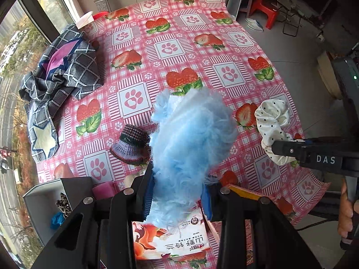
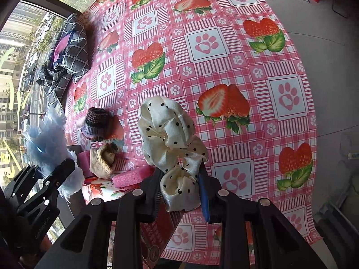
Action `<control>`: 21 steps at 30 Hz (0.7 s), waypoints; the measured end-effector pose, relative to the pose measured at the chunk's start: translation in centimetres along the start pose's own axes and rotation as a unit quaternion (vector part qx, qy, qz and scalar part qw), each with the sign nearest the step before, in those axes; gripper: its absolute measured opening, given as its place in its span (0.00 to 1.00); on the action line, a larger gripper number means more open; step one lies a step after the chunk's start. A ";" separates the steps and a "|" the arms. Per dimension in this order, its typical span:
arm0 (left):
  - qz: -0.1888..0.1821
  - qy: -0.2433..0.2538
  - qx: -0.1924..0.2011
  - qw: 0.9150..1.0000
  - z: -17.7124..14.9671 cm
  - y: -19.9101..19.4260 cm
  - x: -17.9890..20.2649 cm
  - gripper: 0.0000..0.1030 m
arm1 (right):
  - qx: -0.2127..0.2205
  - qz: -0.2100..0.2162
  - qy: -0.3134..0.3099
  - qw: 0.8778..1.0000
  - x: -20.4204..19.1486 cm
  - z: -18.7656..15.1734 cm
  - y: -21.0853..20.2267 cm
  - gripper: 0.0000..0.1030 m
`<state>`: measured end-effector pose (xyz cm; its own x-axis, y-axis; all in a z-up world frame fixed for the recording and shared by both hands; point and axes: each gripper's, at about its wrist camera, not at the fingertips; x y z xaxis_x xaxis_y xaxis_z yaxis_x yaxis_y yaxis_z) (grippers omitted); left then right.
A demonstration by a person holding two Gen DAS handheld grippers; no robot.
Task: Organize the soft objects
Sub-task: 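Lift both held items and swing both tools around above the table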
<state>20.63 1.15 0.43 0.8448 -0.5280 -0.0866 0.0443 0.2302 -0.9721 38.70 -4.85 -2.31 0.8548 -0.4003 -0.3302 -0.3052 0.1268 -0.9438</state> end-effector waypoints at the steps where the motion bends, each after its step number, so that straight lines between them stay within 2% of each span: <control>1: -0.003 0.004 0.001 1.000 0.1 -0.2 0.7 0.38 | 0.005 -0.003 0.003 1.000 0.3 -0.4 -0.5 0.29; 9: -0.027 0.066 0.022 0.997 -0.3 -2.2 6.6 0.38 | 0.028 -0.033 0.028 0.999 2.7 -4.1 -2.6 0.29; 15: -0.044 0.131 0.048 0.989 -1.2 -4.0 11.1 0.38 | 0.038 -0.047 0.060 0.996 4.9 -6.5 -3.9 0.29; 21: -0.060 0.175 0.061 0.981 -2.5 -5.2 13.9 0.38 | 0.050 -0.063 0.078 0.994 6.1 -8.7 -5.1 0.29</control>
<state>30.82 -9.49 3.73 0.5956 -0.8007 -0.0640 0.2137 0.2347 -0.9483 41.81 -15.87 0.59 0.8061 -0.5528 -0.2113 -0.1506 0.1537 -0.9766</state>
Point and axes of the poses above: each gripper's, at about its wrist camera, not at the fingertips, and y roughly the way its jaws point, x to its right, z to its top, and after that the axes turned 7 degrees about z, right-handed
